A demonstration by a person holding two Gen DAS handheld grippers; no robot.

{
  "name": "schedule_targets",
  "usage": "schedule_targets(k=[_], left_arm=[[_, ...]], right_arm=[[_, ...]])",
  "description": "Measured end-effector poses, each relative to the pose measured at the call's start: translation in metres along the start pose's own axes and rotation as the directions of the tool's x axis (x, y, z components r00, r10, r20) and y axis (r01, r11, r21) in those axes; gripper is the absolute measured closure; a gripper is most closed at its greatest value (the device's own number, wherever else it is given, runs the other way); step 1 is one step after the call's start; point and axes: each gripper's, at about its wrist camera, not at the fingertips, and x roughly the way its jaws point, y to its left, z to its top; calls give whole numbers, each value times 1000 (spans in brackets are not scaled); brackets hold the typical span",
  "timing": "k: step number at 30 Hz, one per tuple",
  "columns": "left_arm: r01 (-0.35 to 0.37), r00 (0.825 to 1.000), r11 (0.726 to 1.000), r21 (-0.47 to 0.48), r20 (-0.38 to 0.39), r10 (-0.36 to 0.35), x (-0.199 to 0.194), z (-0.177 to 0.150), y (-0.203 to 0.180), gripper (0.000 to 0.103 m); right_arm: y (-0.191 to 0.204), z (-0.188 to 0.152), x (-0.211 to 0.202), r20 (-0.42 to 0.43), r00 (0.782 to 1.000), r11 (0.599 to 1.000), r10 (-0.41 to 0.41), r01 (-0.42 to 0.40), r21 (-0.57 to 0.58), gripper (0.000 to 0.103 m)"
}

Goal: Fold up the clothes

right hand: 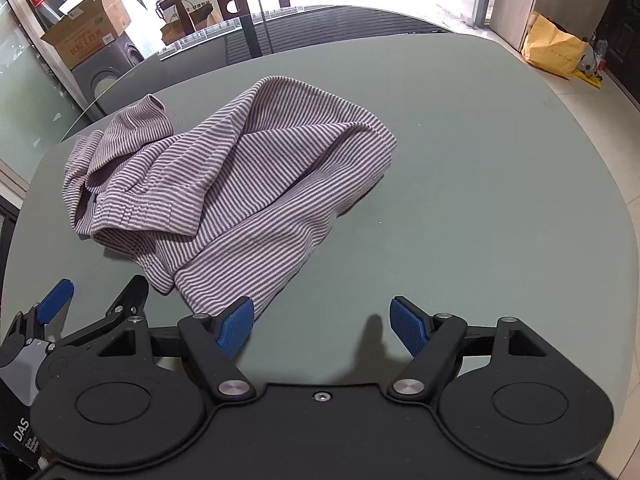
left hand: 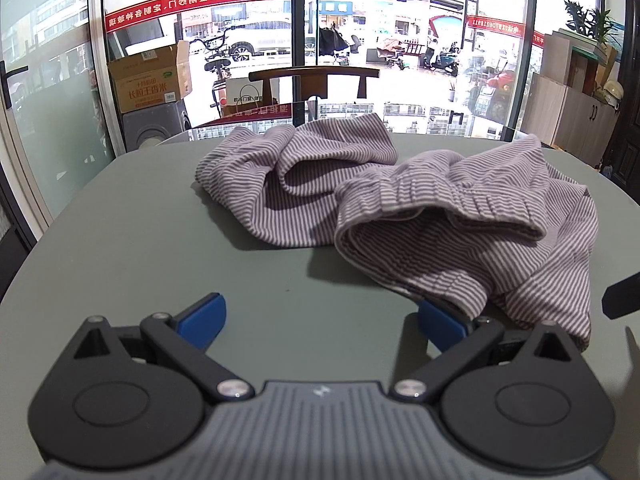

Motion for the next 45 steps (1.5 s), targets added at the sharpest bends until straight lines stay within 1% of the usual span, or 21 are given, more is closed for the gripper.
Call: schedule_targets(k=[3, 7, 14, 21, 25, 28, 30, 34, 39, 41, 45], left_arm=[[2, 1000, 1000, -1, 2, -2, -4, -2, -1, 0], [3, 1000, 1000, -1, 2, -3, -7, -3, -2, 0], [3, 1000, 1000, -2, 2, -3, -7, -4, -3, 0], [3, 1000, 1000, -2, 2, -3, -7, -4, -3, 0], [3, 1000, 1000, -2, 2, -3, -7, -4, -3, 0], [3, 1000, 1000, -2, 2, -3, -7, -4, -3, 0], [3, 1000, 1000, -2, 2, -3, -7, -4, -3, 0], [3, 1000, 1000, -2, 2, -3, -7, -4, -3, 0], [3, 1000, 1000, -3, 2, -3, -7, -4, -4, 0], [3, 1000, 1000, -3, 2, -3, -7, -4, -4, 0], [3, 1000, 1000, -3, 2, -3, -6, -4, -3, 0]], right_arm=[[9, 3, -5, 20, 1000, 999, 0, 0, -32, 27], [8, 0, -15, 45, 999, 999, -5, 7, -51, 26], [-3, -8, -8, 16, 1000, 1000, -16, 16, -18, 26], [6, -11, -15, 31, 1000, 998, 3, -1, -55, 26], [7, -12, -17, 41, 999, 998, -15, 18, -62, 26], [2, -13, -22, 53, 999, 999, 4, -3, -32, 26], [0, -14, -24, 62, 998, 1000, 4, -2, -28, 25], [-2, -15, -18, 40, 999, 1000, 7, -6, -5, 25], [12, -16, -10, 33, 999, 999, 11, -10, -45, 25], [18, -16, -10, 31, 999, 998, 26, -24, -64, 25], [23, -17, -15, 50, 998, 995, 45, -41, -89, 25]])
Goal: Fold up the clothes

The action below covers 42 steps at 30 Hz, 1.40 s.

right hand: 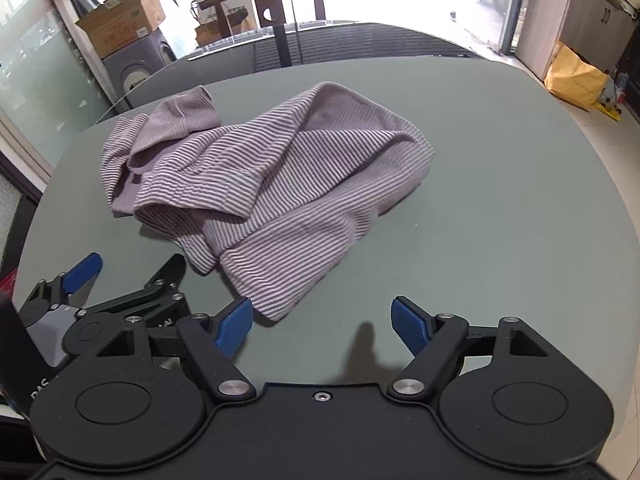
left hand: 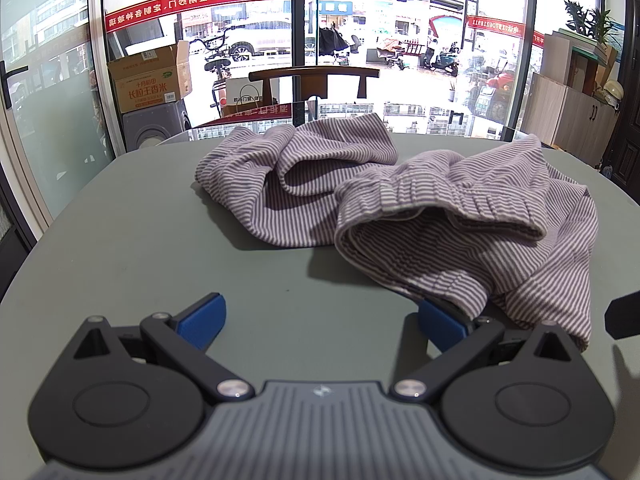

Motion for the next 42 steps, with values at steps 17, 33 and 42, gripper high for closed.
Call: schedule_targets(k=[17, 33, 42], left_arm=[[0, 1000, 1000, 0, 0, 0, 0, 0, 0, 0], [1, 1000, 1000, 0, 0, -1, -1, -1, 1, 0], [1, 1000, 1000, -1, 1, -1, 0, -1, 1, 0]], right_arm=[[-15, 5, -11, 43, 999, 998, 17, -19, 54, 24], [-15, -22, 9, 63, 997, 998, 49, -51, 43, 18], [-3, 1, 11, 78, 990, 992, 120, -123, 37, 19]])
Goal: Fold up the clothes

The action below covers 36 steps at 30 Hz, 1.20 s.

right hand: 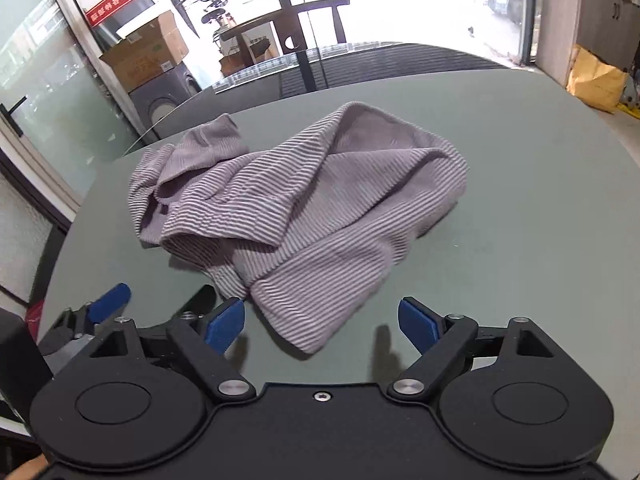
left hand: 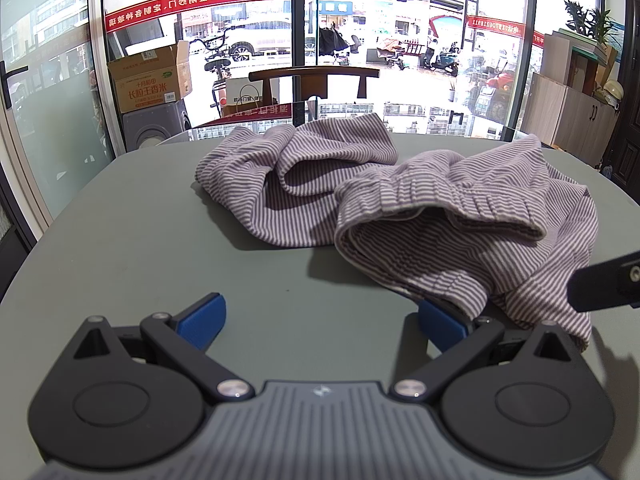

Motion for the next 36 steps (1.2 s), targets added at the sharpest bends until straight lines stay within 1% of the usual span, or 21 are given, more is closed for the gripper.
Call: schedule_targets(k=[3, 5, 7, 8, 10, 12, 13, 14, 17, 19, 21, 22, 25, 29, 36], left_arm=[[0, 1000, 1000, 1, -1, 0, 0, 0, 0, 0], [5, 1000, 1000, 6, -10, -5, 0, 1, 0, 0], [29, 997, 999, 46, -75, -25, 0, 10, 3, 0], [9, 995, 999, 45, -104, -4, 0, 14, 5, 0], [-67, 985, 997, 22, -158, 70, -2, 20, 9, 0], [-132, 974, 991, 0, -186, 129, -13, 29, 15, 0], [-137, 972, 990, -10, -192, 133, -19, 34, 17, 0], [-125, 972, 992, -22, -205, 118, -27, 41, 19, 0], [-106, 977, 993, -43, -191, 96, -58, 63, 21, 0], [-98, 982, 994, -38, -166, 90, -76, 73, 19, 0], [-101, 984, 995, -26, -153, 96, -89, 81, 16, 0], [-103, 982, 995, -18, -158, 99, -91, 83, 15, 0], [-131, 971, 991, 9, -199, 131, -90, 84, 11, 0], [-128, 971, 991, 29, -201, 131, -94, 80, 6, 0], [-115, 969, 993, 34, -214, 120, -95, 76, 7, 0]], right_arm=[[5, 2, 3, -14, 1000, 1000, -2, 2, -17, 18], [5, 2, 5, -24, 1000, 1000, -15, 15, -4, 15], [-2, 5, 5, -36, 999, 999, -24, 26, 46, 14], [-4, 5, 4, -38, 999, 998, -27, 29, 56, 14], [-6, 5, -1, -35, 999, 997, -32, 35, 70, 14], [-6, 7, -9, -21, 1000, 998, -20, 22, 67, 14], [-5, 7, -13, -15, 1000, 998, -13, 14, 66, 13], [-4, 8, -16, -8, 1000, 998, -1, 1, 68, 13], [0, 11, -27, 9, 999, 997, 32, -32, 73, 13], [2, 14, -34, 25, 999, 996, 45, -47, 72, 13], [5, 16, -40, 37, 998, 996, 54, -56, 72, 13], [6, 16, -44, 42, 997, 996, 59, -62, 70, 13], [10, 17, -52, 50, 996, 996, 69, -72, 60, 13], [14, 15, -53, 52, 996, 996, 72, -75, 52, 13], [18, 14, -55, 46, 996, 996, 78, -80, 44, 13]])
